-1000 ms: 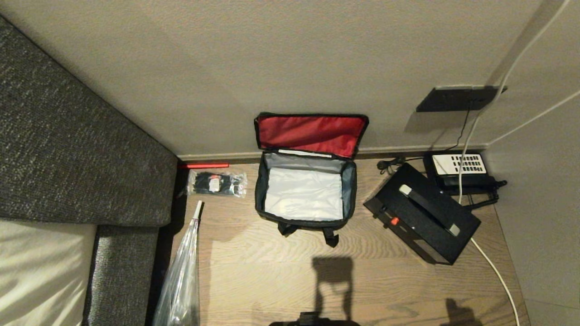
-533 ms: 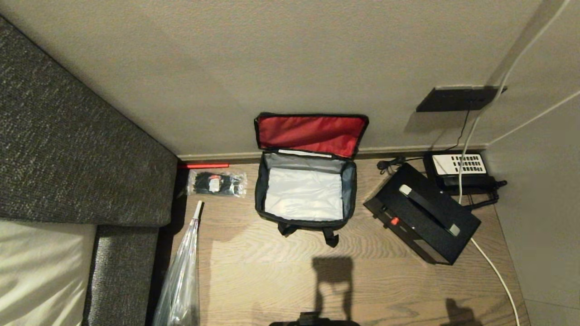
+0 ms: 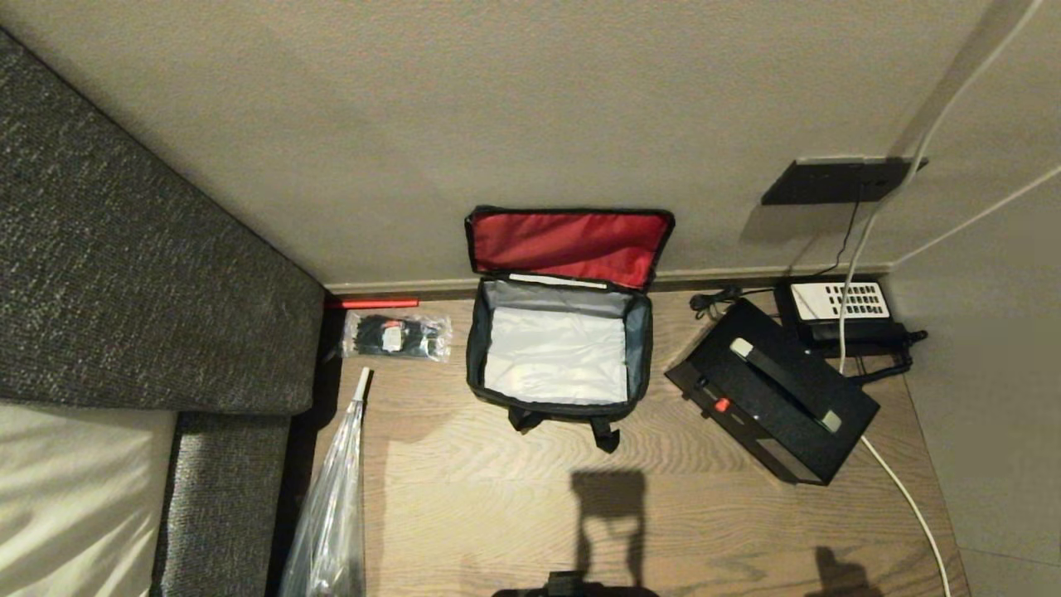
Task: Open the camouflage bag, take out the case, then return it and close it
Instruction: Grip the handle again
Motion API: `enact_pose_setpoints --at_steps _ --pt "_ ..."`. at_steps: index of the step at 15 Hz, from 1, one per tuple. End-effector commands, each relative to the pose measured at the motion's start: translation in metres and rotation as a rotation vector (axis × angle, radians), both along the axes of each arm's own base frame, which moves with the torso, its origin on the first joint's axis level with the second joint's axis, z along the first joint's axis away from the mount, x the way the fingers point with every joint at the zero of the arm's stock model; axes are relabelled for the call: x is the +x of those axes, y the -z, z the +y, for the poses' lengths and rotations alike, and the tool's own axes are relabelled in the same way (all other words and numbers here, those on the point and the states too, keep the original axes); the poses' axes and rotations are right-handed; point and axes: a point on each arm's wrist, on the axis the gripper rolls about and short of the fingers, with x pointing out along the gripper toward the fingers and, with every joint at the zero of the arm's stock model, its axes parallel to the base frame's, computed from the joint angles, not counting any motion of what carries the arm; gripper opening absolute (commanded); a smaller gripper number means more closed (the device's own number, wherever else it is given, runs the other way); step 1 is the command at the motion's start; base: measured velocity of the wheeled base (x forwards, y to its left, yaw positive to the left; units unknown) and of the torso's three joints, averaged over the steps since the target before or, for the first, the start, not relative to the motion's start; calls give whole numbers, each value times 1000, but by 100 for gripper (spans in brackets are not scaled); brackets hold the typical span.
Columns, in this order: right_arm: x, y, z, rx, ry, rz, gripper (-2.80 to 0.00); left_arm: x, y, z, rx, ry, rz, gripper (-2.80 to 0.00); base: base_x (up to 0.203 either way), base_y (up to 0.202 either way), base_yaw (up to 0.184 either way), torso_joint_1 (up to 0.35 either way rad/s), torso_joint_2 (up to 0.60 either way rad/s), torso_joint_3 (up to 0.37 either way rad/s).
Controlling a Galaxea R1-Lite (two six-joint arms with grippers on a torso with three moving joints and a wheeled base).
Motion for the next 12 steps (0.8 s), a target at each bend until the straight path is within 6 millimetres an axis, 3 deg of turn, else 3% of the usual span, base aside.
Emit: enact_pose_setpoints --at_steps 1,12 --pt "0 0 0 -1 -1 -5 -280 0 1 0 0 -1 1 -280 0 0 0 0 0 0" --pt "0 0 0 -1 -1 -4 -280 0 1 0 0 -1 2 -280 0 0 0 0 0 0"
